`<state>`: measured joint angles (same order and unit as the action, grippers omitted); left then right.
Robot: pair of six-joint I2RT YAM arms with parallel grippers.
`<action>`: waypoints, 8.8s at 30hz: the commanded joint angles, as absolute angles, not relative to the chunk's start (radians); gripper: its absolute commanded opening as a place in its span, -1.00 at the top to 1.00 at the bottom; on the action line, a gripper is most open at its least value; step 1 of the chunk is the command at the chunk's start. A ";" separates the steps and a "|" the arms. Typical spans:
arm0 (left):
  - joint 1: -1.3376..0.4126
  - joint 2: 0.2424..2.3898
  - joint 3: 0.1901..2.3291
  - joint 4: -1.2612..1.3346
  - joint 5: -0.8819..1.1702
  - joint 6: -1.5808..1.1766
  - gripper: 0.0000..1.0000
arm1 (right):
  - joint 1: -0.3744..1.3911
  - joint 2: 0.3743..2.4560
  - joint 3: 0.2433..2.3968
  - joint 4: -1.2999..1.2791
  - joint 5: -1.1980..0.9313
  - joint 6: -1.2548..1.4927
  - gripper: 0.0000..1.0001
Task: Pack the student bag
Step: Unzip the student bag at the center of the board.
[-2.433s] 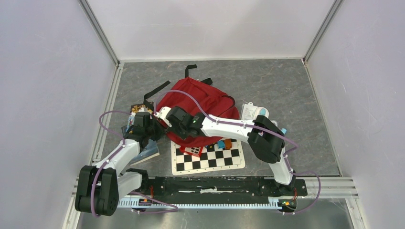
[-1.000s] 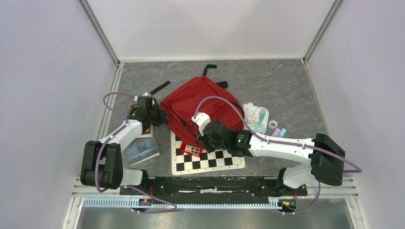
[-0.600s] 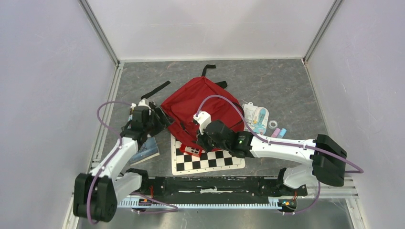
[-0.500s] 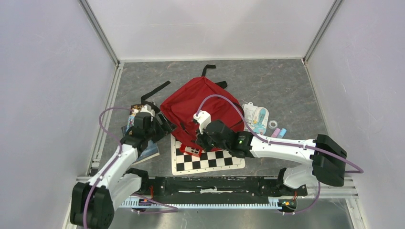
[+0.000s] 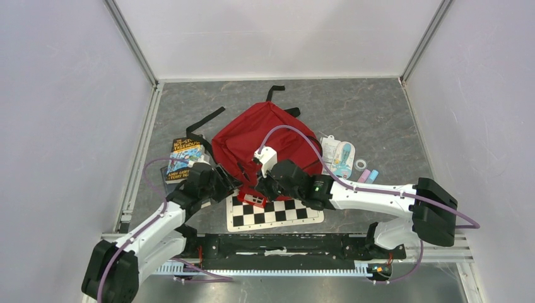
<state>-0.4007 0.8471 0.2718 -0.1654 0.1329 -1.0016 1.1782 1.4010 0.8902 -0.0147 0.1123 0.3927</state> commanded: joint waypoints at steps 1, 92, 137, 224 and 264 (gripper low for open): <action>-0.408 0.898 0.296 -0.055 0.113 -1.056 -0.07 | 1.197 1.381 0.915 0.037 0.100 0.413 1.00; -0.426 0.842 0.508 -0.422 -0.037 -0.786 0.96 | 1.270 1.178 0.789 -0.154 0.614 0.465 1.00; -0.954 1.059 0.840 -0.244 0.028 -0.071 -0.92 | 1.135 1.038 0.652 -0.076 0.434 0.443 1.00; -1.021 0.962 0.634 -0.279 -0.192 -0.385 0.67 | 0.746 1.360 0.857 -0.070 0.346 0.196 0.54; -0.818 1.469 1.142 -0.477 0.336 -0.057 -0.50 | 0.747 0.865 0.493 -0.173 0.271 0.683 -0.95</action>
<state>-0.8158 1.4582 1.1061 -0.4980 0.3111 -0.0868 0.7506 0.8806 0.5037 -0.2176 0.2710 0.6678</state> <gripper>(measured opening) 0.816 0.974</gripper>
